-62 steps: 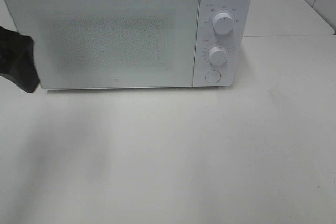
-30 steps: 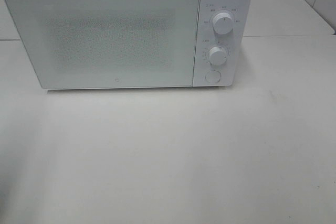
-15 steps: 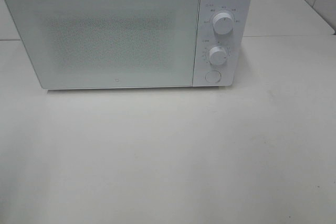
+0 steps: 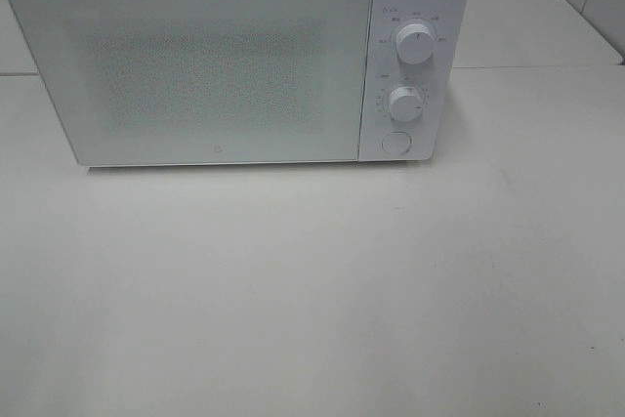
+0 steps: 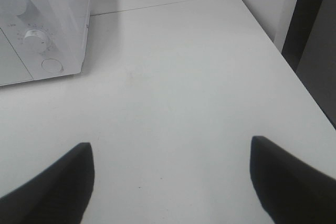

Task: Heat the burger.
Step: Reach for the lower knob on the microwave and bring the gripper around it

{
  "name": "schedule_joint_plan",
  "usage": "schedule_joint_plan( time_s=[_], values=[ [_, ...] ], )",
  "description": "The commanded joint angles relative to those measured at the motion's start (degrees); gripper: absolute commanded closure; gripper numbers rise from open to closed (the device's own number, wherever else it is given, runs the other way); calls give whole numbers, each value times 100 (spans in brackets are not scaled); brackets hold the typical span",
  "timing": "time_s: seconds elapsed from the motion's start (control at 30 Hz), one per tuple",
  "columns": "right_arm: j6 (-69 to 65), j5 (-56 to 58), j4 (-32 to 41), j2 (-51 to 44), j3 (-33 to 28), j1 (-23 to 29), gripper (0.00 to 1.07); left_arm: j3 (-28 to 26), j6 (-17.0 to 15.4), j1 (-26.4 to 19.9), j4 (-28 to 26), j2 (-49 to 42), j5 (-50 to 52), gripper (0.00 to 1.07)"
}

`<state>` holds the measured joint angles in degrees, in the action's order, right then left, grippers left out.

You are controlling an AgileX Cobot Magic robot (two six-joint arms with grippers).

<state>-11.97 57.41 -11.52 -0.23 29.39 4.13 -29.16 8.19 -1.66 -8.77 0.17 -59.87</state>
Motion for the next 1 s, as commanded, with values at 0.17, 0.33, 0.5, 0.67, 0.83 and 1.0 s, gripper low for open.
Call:
schedule_joint_plan(
  time_s=[0.17, 0.33, 0.5, 0.67, 0.83, 1.0],
  values=[
    [-46, 0, 6, -86, 6, -40, 31, 23, 0, -6, -74, -183, 52, 7],
    [-52, 0, 6, -69, 6, -40, 31, 23, 0, -6, -69, -183, 52, 7],
    [-52, 0, 6, -69, 6, -40, 31, 23, 0, -6, -63, -183, 52, 7],
    [-52, 0, 6, -69, 6, -40, 31, 23, 0, -6, -63, -183, 52, 7],
    [-52, 0, 6, -69, 6, -40, 31, 23, 0, -6, -63, -183, 52, 7],
    [-52, 0, 6, -69, 6, -40, 32, 23, 0, -6, -63, -183, 52, 7]
  ],
)
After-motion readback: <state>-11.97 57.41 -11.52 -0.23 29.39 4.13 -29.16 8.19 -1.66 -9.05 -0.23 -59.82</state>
